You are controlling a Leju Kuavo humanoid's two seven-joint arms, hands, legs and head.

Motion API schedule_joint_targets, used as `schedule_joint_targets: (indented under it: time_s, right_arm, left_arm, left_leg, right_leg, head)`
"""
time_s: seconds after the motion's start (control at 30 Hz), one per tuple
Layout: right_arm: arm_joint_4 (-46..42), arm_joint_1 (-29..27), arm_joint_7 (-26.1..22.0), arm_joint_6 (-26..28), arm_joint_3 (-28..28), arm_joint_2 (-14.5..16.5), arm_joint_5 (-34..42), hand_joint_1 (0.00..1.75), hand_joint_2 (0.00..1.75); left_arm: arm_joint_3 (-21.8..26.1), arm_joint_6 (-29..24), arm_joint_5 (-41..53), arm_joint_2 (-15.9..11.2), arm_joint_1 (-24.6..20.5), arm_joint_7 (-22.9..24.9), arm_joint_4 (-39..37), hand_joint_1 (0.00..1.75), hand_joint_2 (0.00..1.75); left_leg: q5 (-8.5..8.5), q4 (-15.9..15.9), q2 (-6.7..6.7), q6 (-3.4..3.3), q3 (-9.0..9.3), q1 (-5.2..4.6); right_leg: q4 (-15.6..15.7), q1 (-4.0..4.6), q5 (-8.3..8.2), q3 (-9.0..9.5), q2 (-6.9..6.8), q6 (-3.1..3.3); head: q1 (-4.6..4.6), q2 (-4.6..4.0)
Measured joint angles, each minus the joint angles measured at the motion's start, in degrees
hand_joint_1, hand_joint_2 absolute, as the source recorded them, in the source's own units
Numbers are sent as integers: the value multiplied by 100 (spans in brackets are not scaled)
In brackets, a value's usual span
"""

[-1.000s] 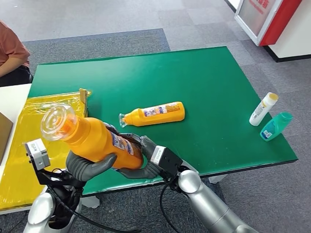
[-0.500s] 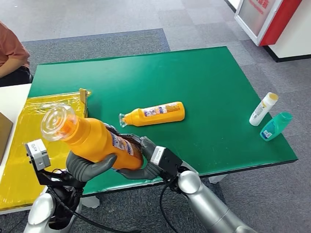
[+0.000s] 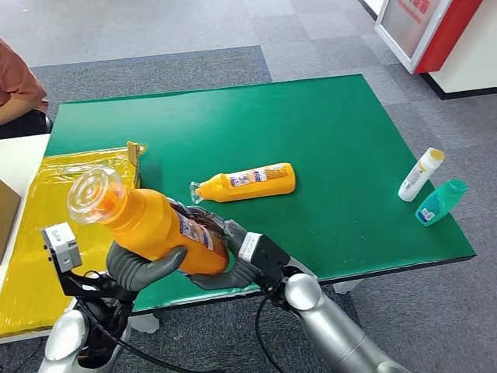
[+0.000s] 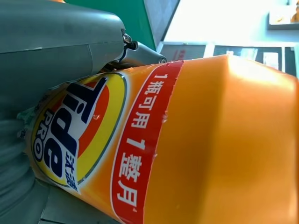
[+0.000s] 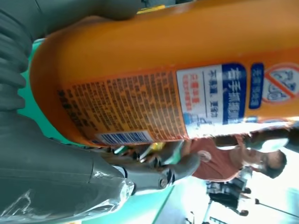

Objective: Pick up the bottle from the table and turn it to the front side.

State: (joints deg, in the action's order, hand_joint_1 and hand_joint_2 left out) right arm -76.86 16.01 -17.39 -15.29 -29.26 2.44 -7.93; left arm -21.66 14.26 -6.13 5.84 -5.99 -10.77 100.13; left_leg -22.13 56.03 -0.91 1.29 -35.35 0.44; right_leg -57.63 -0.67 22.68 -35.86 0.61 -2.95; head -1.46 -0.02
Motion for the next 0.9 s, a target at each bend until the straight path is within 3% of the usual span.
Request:
schedule_joint_targets:
  time_s: [0.17, 0.5, 0.9]
  right_arm:
    - [1, 56, 205, -28, 152, 1, 330, 0, 175]
    - [-78, -44, 202, -5, 551, -135, 437, 0, 175]
    - [-213, -71, 187, 6, 718, -216, 432, 0, 175]
  left_arm:
    - [192, -307, 426, -8, -182, 224, -13, 175, 175]
    - [803, -425, 1558, -214, -62, 98, -135, 175, 175]
    - [1026, -416, 1814, -268, -28, 127, -162, 175, 175]
  left_leg:
    - [1, 0, 0, 1, 0, 0]
    - [0, 0, 1, 0, -1, 0]
    - [0, 0, 1, 0, 0, 0]
  right_leg:
    - [0, 0, -1, 1, 0, 1]
    - [0, 0, 0, -2, 0, 0]
    - [0, 0, 0, -2, 0, 0]
  head:
    - [1, 0]
    - [0, 0]
    - [1, 0]
